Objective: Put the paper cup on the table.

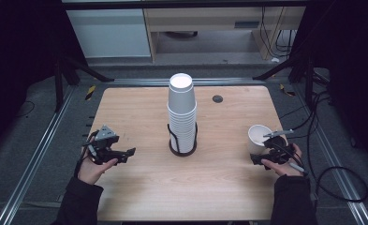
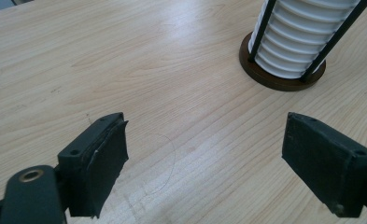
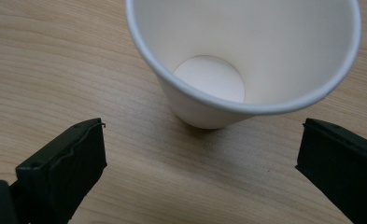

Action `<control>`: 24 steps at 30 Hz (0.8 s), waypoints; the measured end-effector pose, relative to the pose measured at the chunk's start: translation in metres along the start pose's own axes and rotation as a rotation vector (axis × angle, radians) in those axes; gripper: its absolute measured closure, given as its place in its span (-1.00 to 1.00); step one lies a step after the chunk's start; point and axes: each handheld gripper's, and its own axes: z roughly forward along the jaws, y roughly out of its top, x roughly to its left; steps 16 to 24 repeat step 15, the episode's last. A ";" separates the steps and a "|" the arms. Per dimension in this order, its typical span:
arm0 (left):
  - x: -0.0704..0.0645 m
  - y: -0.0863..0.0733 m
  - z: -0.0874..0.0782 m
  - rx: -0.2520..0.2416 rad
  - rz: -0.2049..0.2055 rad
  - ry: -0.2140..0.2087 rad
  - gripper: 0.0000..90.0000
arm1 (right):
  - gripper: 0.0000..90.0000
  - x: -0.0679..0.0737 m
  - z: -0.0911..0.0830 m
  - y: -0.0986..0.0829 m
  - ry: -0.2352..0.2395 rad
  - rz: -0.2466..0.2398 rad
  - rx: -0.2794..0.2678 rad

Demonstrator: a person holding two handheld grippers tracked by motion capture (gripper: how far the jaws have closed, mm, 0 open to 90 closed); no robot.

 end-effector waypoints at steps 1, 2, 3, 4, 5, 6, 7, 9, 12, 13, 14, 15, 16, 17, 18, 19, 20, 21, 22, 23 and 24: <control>0.001 -0.001 0.000 -0.004 -0.005 -0.001 -0.70 | -0.97 0.001 -0.001 -0.001 0.007 0.000 -0.008; 0.001 -0.001 0.000 -0.003 -0.006 0.002 -0.71 | -0.98 0.003 -0.003 -0.004 0.011 -0.003 -0.021; 0.001 -0.001 0.000 -0.006 -0.012 0.003 -0.71 | -0.98 0.005 -0.004 -0.006 0.011 -0.006 -0.035; 0.002 -0.002 0.000 -0.006 -0.011 0.005 -0.71 | -0.98 0.006 -0.005 -0.008 0.010 -0.013 -0.048; 0.002 -0.002 0.000 -0.006 -0.013 0.004 -0.71 | -0.99 0.007 -0.006 -0.010 0.011 -0.022 -0.069; 0.003 -0.002 0.000 -0.005 -0.012 0.007 -0.71 | -0.99 0.009 -0.008 -0.013 0.008 -0.021 -0.087; 0.003 -0.002 0.000 -0.010 -0.016 0.007 -0.71 | -0.99 0.010 -0.010 -0.015 0.004 -0.026 -0.107; 0.003 -0.003 -0.001 -0.014 -0.019 0.009 -0.71 | -0.98 0.012 -0.016 -0.020 0.003 -0.035 -0.156; 0.004 -0.003 -0.001 -0.013 -0.021 0.010 -0.72 | -0.98 0.014 -0.024 -0.025 0.017 -0.040 -0.221; 0.004 -0.003 -0.001 -0.012 -0.022 0.012 -0.72 | -0.98 0.015 -0.026 -0.026 0.021 -0.037 -0.226; 0.005 -0.003 -0.001 -0.008 -0.021 0.011 -0.72 | -0.98 0.015 -0.028 -0.028 0.014 -0.045 -0.244; 0.005 -0.004 0.000 -0.008 -0.020 0.011 -0.72 | -0.98 0.016 -0.029 -0.029 0.014 -0.051 -0.253; 0.005 -0.004 0.000 -0.008 -0.020 0.011 -0.72 | -0.98 0.016 -0.029 -0.029 0.014 -0.051 -0.253; 0.005 -0.004 0.000 -0.008 -0.020 0.011 -0.72 | -0.98 0.016 -0.029 -0.029 0.014 -0.051 -0.253; 0.005 -0.004 0.000 -0.008 -0.020 0.011 -0.72 | -0.98 0.016 -0.029 -0.029 0.014 -0.051 -0.253; 0.005 -0.004 0.000 -0.008 -0.020 0.011 -0.72 | -0.98 0.016 -0.029 -0.029 0.014 -0.051 -0.253; 0.005 -0.004 0.000 -0.008 -0.020 0.011 -0.72 | -0.98 0.016 -0.029 -0.029 0.014 -0.051 -0.253; 0.005 -0.004 0.000 -0.008 -0.020 0.011 -0.72 | -0.98 0.016 -0.029 -0.029 0.014 -0.051 -0.253; 0.005 -0.004 0.000 -0.008 -0.020 0.011 -0.72 | -0.98 0.016 -0.029 -0.029 0.014 -0.051 -0.253; 0.005 -0.004 0.000 -0.008 -0.020 0.011 -0.72 | -0.98 0.016 -0.029 -0.029 0.014 -0.051 -0.253; 0.005 -0.004 0.000 -0.008 -0.020 0.011 -0.72 | -0.98 0.016 -0.029 -0.029 0.014 -0.051 -0.253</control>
